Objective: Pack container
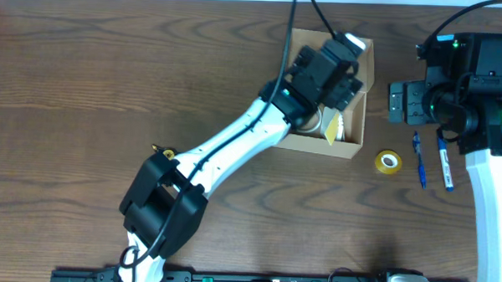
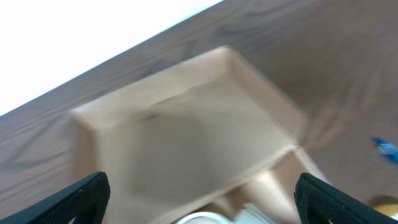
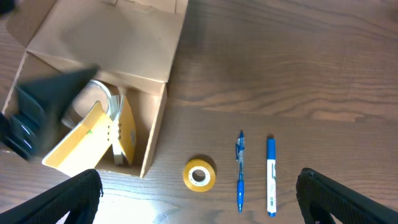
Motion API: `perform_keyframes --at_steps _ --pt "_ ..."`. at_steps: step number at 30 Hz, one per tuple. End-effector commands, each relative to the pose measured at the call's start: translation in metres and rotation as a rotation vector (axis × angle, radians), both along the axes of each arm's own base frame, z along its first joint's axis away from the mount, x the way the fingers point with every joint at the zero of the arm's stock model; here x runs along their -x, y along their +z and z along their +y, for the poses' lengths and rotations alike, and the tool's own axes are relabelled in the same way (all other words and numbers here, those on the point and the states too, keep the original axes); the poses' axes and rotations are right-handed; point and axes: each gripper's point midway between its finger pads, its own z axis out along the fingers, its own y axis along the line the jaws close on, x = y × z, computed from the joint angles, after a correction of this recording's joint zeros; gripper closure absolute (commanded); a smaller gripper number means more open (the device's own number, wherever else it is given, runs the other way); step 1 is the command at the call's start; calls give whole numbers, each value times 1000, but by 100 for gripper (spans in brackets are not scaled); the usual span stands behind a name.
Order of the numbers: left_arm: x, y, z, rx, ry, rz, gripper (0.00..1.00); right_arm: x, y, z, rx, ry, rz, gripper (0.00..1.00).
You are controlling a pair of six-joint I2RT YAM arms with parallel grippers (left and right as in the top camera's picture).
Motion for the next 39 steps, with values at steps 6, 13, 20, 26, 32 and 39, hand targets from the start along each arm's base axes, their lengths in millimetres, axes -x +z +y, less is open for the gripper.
perform_keyframes --at_steps 6,13,20,26,32,39 --pt "-1 -14 41 -221 -9 34 43 -2 4 2 9 6 -13 1" --pt "4 -9 40 -208 -5 39 43 -2 4 3 -1 6 -11 1" --pt "-7 24 75 -281 150 -63 20 -6 -38 24 -109 58 137 55" --pt "-21 62 122 -298 299 -137 19 -7 -68 54 -228 139 259 81" --pt "-38 95 194 -267 442 -147 17 -1 -74 91 -242 255 296 87" --pt "-44 112 273 -264 598 -124 14 19 -87 122 -175 349 383 98"
